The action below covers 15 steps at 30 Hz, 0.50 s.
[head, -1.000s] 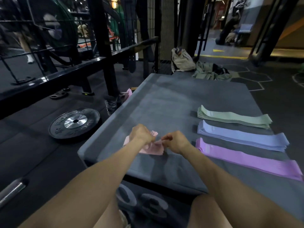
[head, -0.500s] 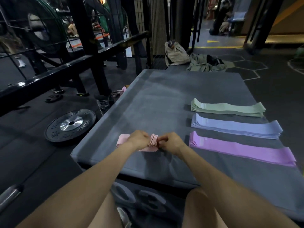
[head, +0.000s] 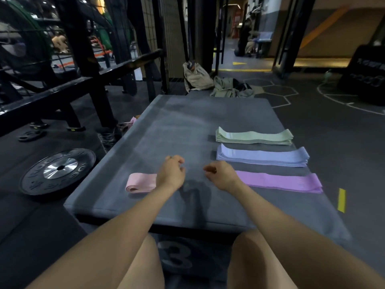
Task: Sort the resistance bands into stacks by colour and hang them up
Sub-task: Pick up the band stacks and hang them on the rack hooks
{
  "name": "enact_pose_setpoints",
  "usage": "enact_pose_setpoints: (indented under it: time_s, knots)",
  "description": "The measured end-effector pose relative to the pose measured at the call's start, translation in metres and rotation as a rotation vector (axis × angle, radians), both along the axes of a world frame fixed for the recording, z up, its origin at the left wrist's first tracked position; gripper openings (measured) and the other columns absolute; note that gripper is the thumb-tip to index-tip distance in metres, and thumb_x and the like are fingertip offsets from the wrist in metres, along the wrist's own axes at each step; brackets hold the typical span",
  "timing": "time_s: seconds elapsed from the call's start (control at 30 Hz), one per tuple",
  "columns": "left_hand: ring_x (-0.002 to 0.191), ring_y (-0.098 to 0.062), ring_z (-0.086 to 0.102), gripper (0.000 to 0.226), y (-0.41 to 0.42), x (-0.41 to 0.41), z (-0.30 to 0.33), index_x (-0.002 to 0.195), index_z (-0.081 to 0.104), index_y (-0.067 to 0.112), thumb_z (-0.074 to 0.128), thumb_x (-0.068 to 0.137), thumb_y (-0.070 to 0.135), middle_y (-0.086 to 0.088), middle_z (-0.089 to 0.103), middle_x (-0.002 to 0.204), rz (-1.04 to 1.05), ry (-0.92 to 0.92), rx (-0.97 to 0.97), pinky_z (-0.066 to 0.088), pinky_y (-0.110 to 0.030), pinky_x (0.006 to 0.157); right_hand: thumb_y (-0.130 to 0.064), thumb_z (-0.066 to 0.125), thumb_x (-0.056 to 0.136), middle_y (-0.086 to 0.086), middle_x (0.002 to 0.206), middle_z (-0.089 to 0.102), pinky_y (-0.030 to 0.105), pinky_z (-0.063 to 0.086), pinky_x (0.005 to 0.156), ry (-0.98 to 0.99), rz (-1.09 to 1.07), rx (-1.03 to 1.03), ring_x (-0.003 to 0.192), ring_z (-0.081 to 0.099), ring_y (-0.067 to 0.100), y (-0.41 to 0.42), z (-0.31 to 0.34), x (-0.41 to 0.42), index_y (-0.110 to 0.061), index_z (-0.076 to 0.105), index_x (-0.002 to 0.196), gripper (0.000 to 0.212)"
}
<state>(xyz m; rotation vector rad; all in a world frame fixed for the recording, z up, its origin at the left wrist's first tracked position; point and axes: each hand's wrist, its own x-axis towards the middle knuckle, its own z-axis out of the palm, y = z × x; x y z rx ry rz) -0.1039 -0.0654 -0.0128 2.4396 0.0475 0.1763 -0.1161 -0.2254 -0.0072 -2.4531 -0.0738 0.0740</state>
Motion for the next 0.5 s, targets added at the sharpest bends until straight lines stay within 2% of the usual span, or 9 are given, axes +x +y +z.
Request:
enact_pose_setpoints:
  time_s: [0.1, 0.23, 0.37, 0.5]
  knots:
    - [0.099, -0.032, 0.061, 0.021, -0.035, 0.005, -0.004, 0.106, 0.062, 0.005, 0.058, 0.086, 0.008, -0.016, 0.061, 0.11, -0.06, 0.008, -0.077, 0.047, -0.034, 0.091, -0.011, 0.051, 0.089, 0.012, 0.111, 0.067, 0.027, 0.042, 0.075, -0.002, -0.076, -0.081, 0.106, 0.058, 0.03, -0.032, -0.004, -0.003, -0.011, 0.068, 0.108, 0.025]
    - [0.104, -0.028, 0.058, 0.028, -0.08, 0.01, -0.014, 0.114, 0.056, 0.004, 0.059, 0.089, 0.016, -0.013, 0.06, 0.114, -0.083, 0.119, -0.127, 0.042, -0.027, 0.086, -0.013, 0.054, 0.09, 0.013, 0.122, 0.062, 0.033, 0.046, 0.09, -0.021, -0.18, -0.146, 0.114, 0.055, 0.029, -0.078, -0.014, -0.006, -0.012, 0.064, 0.118, 0.03]
    - [0.108, -0.036, 0.056, 0.037, -0.106, 0.018, -0.028, 0.11, 0.054, 0.0, 0.057, 0.089, 0.03, -0.021, 0.058, 0.119, 0.007, 0.221, -0.062, 0.044, -0.037, 0.087, -0.011, 0.051, 0.09, 0.014, 0.124, 0.056, 0.034, 0.045, 0.09, -0.028, -0.257, -0.222, 0.116, 0.052, 0.031, -0.117, -0.027, -0.007, -0.014, 0.064, 0.118, 0.031]
    - [0.112, -0.036, 0.057, 0.041, -0.116, 0.025, -0.034, 0.114, 0.057, -0.004, 0.056, 0.09, 0.03, -0.022, 0.06, 0.121, 0.096, 0.318, 0.003, 0.046, -0.037, 0.087, -0.007, 0.047, 0.091, 0.013, 0.12, 0.052, 0.036, 0.046, 0.087, -0.036, -0.263, -0.274, 0.112, 0.051, 0.033, -0.137, -0.04, -0.011, -0.015, 0.064, 0.114, 0.03]
